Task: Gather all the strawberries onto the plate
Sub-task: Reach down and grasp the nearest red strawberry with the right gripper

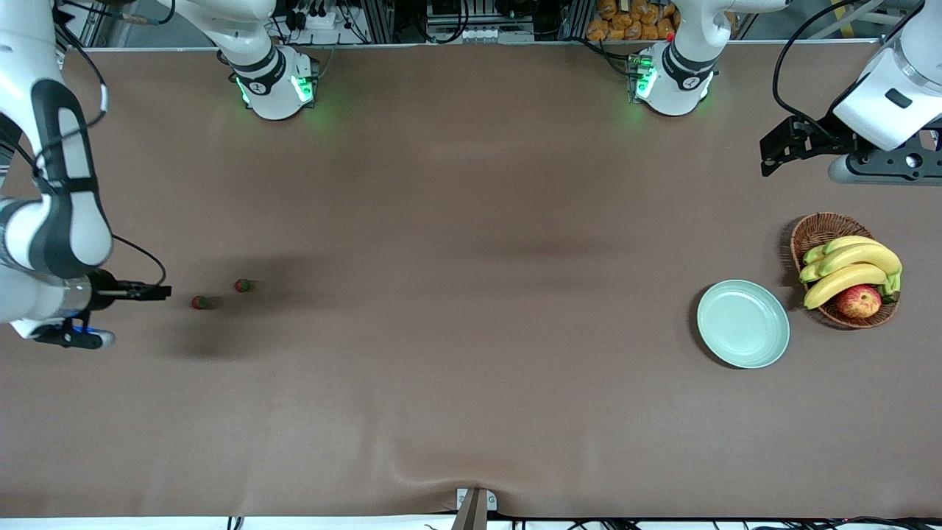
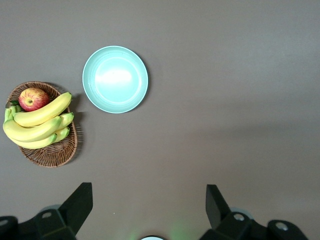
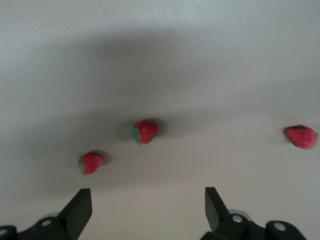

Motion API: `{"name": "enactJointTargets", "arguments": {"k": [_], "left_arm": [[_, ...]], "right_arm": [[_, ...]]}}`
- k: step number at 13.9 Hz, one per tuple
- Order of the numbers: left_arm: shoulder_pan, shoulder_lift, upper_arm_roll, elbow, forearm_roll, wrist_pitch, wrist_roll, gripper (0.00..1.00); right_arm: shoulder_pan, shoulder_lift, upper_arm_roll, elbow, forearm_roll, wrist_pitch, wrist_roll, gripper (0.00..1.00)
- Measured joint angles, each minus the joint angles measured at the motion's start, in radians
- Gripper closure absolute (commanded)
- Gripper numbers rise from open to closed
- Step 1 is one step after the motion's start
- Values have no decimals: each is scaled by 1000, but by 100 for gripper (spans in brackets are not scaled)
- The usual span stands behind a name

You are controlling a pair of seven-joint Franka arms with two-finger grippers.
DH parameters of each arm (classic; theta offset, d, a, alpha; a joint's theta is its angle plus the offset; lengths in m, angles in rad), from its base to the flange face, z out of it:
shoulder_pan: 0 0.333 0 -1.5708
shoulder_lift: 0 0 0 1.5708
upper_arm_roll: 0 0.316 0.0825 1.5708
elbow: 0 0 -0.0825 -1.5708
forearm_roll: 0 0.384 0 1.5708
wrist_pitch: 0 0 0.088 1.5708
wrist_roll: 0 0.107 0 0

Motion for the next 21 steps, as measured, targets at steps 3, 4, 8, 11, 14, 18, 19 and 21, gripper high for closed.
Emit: {"name": "enactJointTargets", "arguments": {"k": [3, 4, 8, 11, 14, 18, 19, 21], "left_arm": [[0, 0, 0, 0, 0, 0, 0, 0], [0, 0, 0, 0, 0, 0, 0, 0], [-1, 0, -1, 0, 0, 0, 0, 0], [2, 0, 1, 0, 0, 0, 0, 0], [2, 1, 2, 0, 0, 0, 0, 0], [3, 7, 3, -1, 0, 0, 0, 0], [3, 8, 4, -1, 0, 0, 0, 0], [3, 10, 4, -1, 0, 0, 0, 0]], "right_arm": [[1, 56, 3, -34, 0, 92, 0, 0], [2, 71, 4, -40, 0, 107, 0, 0], [4, 117, 7, -43, 0, 154, 0, 5], [8, 130, 10, -44, 0, 159, -1, 18], [19, 141, 11, -44, 0, 159, -1, 28], [19, 148, 9, -48, 0, 159, -1, 37], [19, 150, 9, -49, 0, 159, -1, 39], [19, 153, 9, -52, 0, 160, -1, 44]]}}
